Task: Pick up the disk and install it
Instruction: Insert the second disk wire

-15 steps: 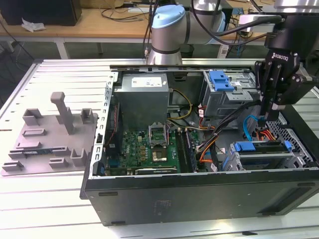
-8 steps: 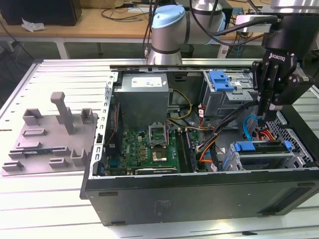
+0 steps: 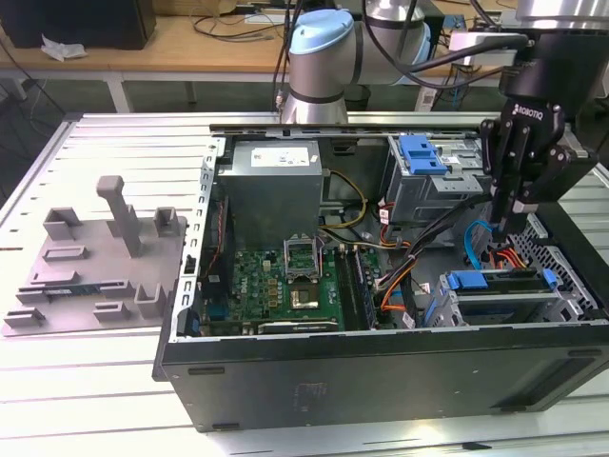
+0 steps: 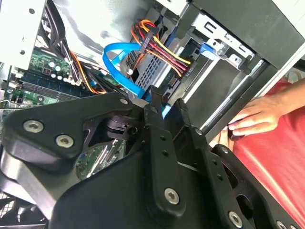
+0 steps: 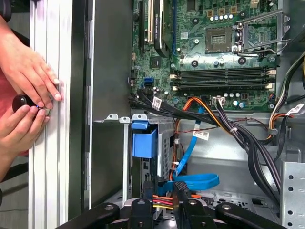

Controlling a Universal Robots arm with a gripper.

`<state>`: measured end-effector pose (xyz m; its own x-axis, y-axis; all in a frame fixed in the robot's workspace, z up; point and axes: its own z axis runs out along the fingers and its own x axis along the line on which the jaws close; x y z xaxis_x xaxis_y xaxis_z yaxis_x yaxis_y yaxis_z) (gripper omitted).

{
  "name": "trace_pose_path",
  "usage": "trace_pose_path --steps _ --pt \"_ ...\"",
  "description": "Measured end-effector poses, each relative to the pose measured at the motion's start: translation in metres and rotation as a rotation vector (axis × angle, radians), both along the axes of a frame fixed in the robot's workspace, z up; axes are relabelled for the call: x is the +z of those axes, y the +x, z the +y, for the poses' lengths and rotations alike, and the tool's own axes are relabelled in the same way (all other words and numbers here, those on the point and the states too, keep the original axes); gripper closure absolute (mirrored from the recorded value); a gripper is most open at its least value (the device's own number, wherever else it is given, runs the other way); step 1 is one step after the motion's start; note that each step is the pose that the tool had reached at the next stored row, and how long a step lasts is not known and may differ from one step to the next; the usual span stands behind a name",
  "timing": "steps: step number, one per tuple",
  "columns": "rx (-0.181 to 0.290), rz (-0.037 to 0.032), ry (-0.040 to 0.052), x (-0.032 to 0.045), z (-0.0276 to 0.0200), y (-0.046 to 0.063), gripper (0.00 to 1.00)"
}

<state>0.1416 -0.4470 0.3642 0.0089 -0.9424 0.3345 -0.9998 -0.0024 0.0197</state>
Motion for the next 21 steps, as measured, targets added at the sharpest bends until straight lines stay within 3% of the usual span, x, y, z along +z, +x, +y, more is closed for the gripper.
trace_pose_path --steps 8,21 --pt "0.0 -0.0012 0.0144 -0.0015 -0.0061 -0.0007 0.69" --pt "0.0 -0.0081 0.026 -0.003 -0.0069 -0.0048 0.69"
